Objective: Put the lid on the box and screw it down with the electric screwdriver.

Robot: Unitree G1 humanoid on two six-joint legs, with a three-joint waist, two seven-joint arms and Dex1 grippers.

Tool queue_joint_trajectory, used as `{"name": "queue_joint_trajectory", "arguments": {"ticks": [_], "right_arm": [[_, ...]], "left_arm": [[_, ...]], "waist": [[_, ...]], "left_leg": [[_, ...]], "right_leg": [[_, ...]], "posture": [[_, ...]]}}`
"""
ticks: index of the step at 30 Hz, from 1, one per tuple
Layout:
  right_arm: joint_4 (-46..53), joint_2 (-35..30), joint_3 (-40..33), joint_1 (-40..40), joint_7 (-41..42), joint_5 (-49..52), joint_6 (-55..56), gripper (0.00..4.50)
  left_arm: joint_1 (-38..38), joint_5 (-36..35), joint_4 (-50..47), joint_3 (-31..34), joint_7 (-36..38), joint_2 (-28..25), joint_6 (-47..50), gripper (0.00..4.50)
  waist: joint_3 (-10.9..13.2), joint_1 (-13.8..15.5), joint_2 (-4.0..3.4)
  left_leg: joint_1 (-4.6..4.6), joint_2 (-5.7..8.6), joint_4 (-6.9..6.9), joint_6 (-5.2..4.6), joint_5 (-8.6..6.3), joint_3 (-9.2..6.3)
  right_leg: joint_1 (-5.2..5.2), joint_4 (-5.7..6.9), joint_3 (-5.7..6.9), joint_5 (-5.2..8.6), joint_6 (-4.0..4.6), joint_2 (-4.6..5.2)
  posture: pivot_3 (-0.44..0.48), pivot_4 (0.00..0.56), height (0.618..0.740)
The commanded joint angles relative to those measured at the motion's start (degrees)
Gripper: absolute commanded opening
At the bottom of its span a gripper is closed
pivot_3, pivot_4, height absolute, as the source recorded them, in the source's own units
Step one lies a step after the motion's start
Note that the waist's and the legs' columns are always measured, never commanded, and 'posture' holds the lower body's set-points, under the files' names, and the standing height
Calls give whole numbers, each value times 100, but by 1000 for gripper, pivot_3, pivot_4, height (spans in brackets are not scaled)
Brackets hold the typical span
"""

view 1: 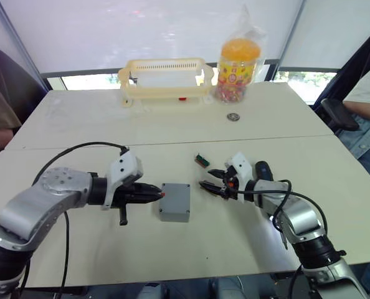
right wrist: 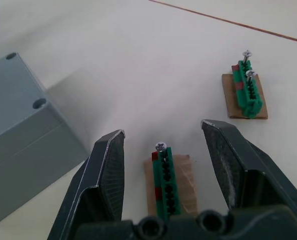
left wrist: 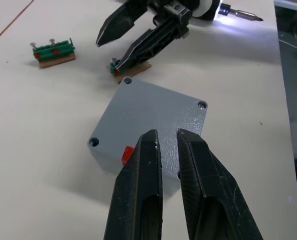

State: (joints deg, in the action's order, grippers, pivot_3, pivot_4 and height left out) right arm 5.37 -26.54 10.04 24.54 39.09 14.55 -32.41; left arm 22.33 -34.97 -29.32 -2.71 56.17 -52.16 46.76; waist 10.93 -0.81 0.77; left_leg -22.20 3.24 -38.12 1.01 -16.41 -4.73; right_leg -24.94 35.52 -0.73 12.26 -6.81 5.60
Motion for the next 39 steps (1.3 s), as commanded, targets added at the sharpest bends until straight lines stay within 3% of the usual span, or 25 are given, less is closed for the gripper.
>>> {"name": "queue_joint_trajectory", "arguments": {"ticks": [1, 3, 6, 7, 19, 22, 24, 39], "right_arm": [[87, 37, -21, 70, 13, -65, 136, 2389], [73, 48, 8, 59, 10, -108, 158, 1769], [50, 84, 23, 38, -7, -147, 136, 192], [33, 90, 35, 38, -11, -172, 141, 83], [74, 156, -70, -10, -52, -224, 232, 83], [131, 225, -155, 33, -156, -183, 193, 911], [193, 231, -191, 33, -158, -136, 133, 1837], [287, 145, -138, -215, -80, -211, 117, 1837]], "left_arm": [[50, 64, -55, 12, 4, 1, -122, 560], [43, 101, -29, -10, 16, -1, -155, 560], [45, 129, -9, -13, 14, 7, -173, 560], [44, 136, -1, -16, 10, 8, -185, 560], [-16, 232, 7, -32, -7, 39, -240, 560], [-28, 243, 8, -41, -20, 55, -242, 560], [-33, 246, 9, -39, -24, 61, -242, 560], [-57, 292, 36, -72, -28, 110, -255, 560]], "waist": [[0, -1, 0], [0, 0, 0], [0, 0, 0], [0, 0, 0], [0, -1, 0], [0, -1, 0], [0, -1, 0], [0, -1, 0]], "left_leg": [[0, 0, 0, 0, 0, 0], [0, 0, 0, 0, 0, 0], [0, 0, 0, 0, 0, 0], [0, 0, 0, 0, 0, 0], [0, 1, 0, 0, 0, 0], [0, 1, 0, 0, 0, 0], [0, 1, 0, 0, 0, 0], [1, 1, 0, 0, 0, 0]], "right_leg": [[0, 0, 0, 0, 0, 0], [-1, 1, 0, 0, 0, 0], [-1, 1, 0, 0, 0, 0], [-1, 1, 0, 0, 0, 0], [0, 1, 0, 0, 0, 0], [-1, 2, 0, 0, 0, 0], [-1, 2, 0, 0, 0, 0], [-1, 3, 0, 0, 0, 0]], "posture": [[0, 150, 740], [0, 150, 740], [0, 150, 740], [0, 150, 740], [0, 150, 740], [0, 150, 740], [0, 150, 740], [0, 150, 740]]}}
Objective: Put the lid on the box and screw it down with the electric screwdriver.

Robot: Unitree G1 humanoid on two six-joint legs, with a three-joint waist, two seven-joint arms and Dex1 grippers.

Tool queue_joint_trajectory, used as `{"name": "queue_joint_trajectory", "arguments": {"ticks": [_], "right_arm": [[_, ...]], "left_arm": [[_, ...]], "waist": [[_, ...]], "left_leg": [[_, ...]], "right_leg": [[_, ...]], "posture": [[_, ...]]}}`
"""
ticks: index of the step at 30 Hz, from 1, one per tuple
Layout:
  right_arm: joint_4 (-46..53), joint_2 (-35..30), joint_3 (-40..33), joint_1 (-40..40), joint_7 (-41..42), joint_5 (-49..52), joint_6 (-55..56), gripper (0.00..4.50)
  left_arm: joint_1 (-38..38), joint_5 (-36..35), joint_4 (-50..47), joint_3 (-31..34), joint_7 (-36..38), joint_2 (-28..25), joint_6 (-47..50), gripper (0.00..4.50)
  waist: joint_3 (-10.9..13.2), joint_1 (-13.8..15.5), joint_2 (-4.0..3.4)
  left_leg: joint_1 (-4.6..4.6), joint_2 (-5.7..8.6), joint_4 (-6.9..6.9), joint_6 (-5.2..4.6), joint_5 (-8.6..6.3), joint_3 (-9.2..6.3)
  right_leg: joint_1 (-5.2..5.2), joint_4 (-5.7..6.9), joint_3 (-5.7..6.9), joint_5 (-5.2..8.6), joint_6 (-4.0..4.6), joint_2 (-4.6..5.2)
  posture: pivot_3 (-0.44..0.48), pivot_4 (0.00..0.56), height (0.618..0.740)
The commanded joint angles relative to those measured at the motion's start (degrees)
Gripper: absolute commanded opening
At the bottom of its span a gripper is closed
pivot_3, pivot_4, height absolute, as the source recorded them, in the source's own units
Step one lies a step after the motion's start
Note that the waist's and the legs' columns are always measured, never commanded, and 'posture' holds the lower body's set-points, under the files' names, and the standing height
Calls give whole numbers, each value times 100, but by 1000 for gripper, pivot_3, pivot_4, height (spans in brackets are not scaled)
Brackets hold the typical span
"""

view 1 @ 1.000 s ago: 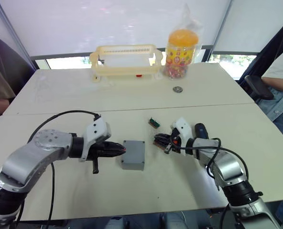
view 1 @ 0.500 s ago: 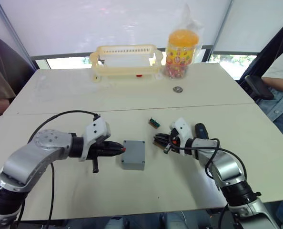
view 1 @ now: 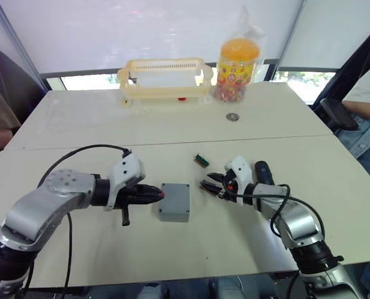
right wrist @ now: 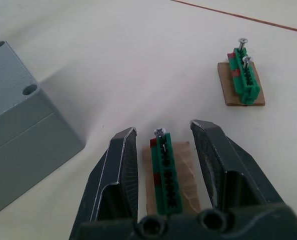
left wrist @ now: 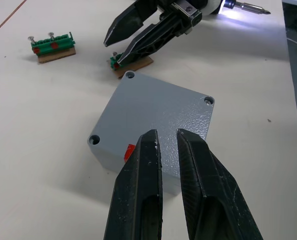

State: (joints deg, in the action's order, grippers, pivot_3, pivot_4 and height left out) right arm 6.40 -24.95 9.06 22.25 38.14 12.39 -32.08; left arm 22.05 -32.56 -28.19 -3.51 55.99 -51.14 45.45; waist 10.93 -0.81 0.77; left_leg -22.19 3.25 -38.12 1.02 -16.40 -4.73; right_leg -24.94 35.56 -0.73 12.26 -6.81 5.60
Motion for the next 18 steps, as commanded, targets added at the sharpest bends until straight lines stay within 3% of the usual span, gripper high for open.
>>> {"name": "queue_joint_trajectory", "arguments": {"ticks": [1, 5, 8, 10, 18], "right_arm": [[172, -7, -37, 20, 14, -2, 85, 1837], [123, 37, -12, 51, -2, -39, 100, 1837], [93, 46, 19, 55, -16, -83, 124, 996], [72, 49, 32, 49, -27, -112, 140, 21], [107, 68, -20, 40, -43, -69, 87, 21]], "left_arm": [[-31, 54, -81, 6, -14, 13, -118, 560], [-50, 80, -98, -16, -22, 37, -118, 560], [-82, 116, -110, -24, -17, 41, -135, 560], [-96, 133, -117, -20, -16, 43, -137, 560], [-149, 163, -129, 0, -10, 32, -160, 560]], "waist": [[0, 0, 0], [0, 0, 0], [0, 0, 0], [0, 0, 0], [0, 0, 0]], "left_leg": [[0, 0, 0, 0, 0, 0], [0, 0, 0, 0, 0, 0], [0, 0, 0, 0, 0, 0], [0, 0, 0, 0, 0, 0], [0, 0, 0, 0, 0, 0]], "right_leg": [[0, 0, 0, 0, 0, 0], [0, 1, 0, 0, 0, 0], [0, 1, 0, 0, 0, 0], [0, 1, 0, 0, 0, 0], [0, 1, 0, 0, 0, 0]], "posture": [[0, 150, 740], [0, 150, 740], [0, 150, 740], [0, 150, 740], [0, 150, 740]]}}
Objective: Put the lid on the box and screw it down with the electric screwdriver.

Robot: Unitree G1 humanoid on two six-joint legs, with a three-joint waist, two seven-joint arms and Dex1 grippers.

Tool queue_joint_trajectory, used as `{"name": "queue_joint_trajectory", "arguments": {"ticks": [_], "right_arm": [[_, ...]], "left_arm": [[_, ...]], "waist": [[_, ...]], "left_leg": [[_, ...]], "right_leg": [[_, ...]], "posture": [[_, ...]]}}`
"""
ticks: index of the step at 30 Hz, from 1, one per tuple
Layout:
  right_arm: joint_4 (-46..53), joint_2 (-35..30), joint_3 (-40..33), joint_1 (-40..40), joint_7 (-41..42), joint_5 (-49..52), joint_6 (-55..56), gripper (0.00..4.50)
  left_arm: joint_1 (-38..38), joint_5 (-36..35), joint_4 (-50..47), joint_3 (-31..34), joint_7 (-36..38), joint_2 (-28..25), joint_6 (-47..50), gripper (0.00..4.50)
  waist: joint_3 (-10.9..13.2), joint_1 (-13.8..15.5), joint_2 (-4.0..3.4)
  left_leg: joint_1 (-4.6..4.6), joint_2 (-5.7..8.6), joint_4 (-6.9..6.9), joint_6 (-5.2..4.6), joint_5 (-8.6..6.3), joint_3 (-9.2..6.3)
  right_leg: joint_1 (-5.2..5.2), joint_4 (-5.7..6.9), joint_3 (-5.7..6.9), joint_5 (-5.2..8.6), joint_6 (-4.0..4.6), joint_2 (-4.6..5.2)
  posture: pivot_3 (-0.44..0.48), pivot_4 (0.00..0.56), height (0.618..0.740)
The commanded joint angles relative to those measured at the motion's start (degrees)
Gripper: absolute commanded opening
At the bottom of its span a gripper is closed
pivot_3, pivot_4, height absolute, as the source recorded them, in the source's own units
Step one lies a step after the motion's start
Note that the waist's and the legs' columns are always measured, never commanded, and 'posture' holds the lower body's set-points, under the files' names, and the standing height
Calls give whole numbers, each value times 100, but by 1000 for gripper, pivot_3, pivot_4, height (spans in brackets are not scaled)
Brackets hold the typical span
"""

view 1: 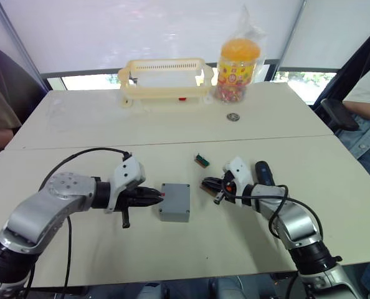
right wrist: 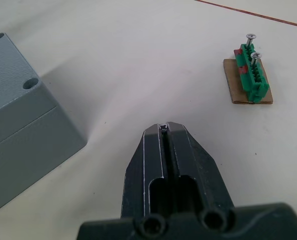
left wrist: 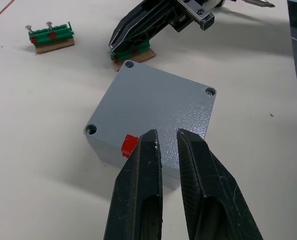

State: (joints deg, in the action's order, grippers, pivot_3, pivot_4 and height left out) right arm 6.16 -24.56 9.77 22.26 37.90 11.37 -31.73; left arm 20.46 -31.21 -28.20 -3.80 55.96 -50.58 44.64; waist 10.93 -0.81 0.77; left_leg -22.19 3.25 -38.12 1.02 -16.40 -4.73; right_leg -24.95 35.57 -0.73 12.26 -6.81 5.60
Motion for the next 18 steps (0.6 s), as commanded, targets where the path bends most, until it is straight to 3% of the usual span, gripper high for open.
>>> {"name": "queue_joint_trajectory", "arguments": {"ticks": [1, 18], "right_arm": [[146, 26, -101, 36, -27, 37, 48, 21], [736, 47, -452, 218, -180, 444, -504, 21]], "left_arm": [[2, 27, -130, 33, -6, -26, -86, 560], [61, 98, 25, -35, 32, 51, -149, 560]], "waist": [[0, 0, 0], [0, 0, 0]], "left_leg": [[0, 0, 0, 0, 0, 0], [0, 0, 0, 0, 0, 0]], "right_leg": [[0, 0, 0, 0, 0, 0], [-1, 1, 0, 0, 0, 0]], "posture": [[0, 150, 740], [0, 150, 740]]}}
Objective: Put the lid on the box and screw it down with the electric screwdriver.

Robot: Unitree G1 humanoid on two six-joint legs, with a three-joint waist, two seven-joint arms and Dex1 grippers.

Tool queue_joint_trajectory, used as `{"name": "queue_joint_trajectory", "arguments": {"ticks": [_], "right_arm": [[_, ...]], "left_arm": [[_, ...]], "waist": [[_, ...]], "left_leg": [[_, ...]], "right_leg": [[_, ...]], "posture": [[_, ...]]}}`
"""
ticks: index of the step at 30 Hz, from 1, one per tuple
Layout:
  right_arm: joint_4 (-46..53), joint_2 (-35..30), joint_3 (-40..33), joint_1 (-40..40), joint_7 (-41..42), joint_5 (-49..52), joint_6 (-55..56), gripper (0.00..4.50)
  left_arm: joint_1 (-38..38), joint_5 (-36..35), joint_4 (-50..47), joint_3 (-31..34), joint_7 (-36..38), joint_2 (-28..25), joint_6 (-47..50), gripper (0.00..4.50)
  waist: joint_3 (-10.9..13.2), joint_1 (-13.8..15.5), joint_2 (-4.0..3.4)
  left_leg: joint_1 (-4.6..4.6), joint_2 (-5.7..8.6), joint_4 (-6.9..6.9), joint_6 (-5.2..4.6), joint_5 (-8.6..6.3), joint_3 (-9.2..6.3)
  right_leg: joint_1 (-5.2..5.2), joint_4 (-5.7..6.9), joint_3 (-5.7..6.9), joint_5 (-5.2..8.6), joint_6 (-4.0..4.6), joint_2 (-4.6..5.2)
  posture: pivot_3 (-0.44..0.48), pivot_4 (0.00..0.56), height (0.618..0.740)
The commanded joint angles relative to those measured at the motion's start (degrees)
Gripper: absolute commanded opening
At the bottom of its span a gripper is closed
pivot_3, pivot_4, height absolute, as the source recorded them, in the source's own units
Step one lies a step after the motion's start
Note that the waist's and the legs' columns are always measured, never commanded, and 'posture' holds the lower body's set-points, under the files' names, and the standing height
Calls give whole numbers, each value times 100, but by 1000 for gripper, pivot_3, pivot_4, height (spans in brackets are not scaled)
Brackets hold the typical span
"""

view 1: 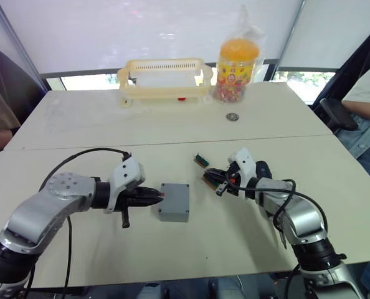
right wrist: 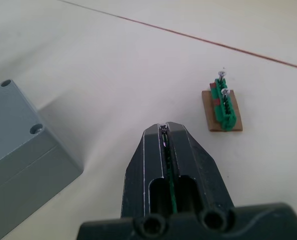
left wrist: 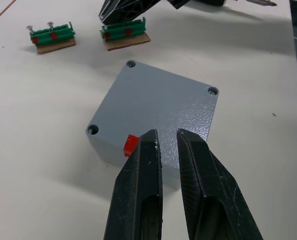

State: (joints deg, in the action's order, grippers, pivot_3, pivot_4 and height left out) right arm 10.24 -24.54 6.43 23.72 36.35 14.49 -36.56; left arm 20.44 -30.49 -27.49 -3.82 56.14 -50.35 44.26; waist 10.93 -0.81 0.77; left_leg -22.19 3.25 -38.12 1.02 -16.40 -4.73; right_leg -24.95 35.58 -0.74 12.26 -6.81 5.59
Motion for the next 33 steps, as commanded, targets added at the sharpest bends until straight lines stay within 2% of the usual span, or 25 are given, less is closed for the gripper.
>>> {"name": "queue_joint_trajectory", "arguments": {"ticks": [1, 16, 19, 21, 33], "right_arm": [[334, 42, -115, 74, -31, 141, -37, 21], [-106, -65, 150, -104, 112, -93, 153, 21], [-83, -75, 151, -81, 113, -100, 129, 933], [-39, -77, 129, -68, 103, -88, 102, 1872], [-98, -62, 146, -37, 73, -152, 162, 1872]], "left_arm": [[66, 30, -42, -36, 17, 33, -111, 560], [34, 83, -56, -18, -12, 108, -90, 560], [30, 86, -56, -15, -18, 121, -87, 560], [30, 89, -53, -13, -23, 129, -85, 560], [35, 151, -34, -35, -26, 192, -103, 560]], "waist": [[0, 0, 0], [0, 0, 0], [0, 0, 0], [0, 0, 0], [0, 1, 0]], "left_leg": [[0, 0, 0, 0, 0, 0], [0, 0, 0, 0, 0, 0], [0, 0, 0, 0, 0, 0], [0, 0, 0, 0, 0, 0], [0, 0, 0, 0, 0, 0]], "right_leg": [[0, 0, 0, 0, 0, 0], [0, 1, 0, 0, 0, 0], [0, 1, 0, 0, 0, 0], [0, 1, 0, 0, 0, 0], [0, 1, 0, 0, 0, 0]], "posture": [[0, 150, 740], [0, 150, 740], [0, 150, 740], [0, 150, 740], [0, 150, 740]]}}
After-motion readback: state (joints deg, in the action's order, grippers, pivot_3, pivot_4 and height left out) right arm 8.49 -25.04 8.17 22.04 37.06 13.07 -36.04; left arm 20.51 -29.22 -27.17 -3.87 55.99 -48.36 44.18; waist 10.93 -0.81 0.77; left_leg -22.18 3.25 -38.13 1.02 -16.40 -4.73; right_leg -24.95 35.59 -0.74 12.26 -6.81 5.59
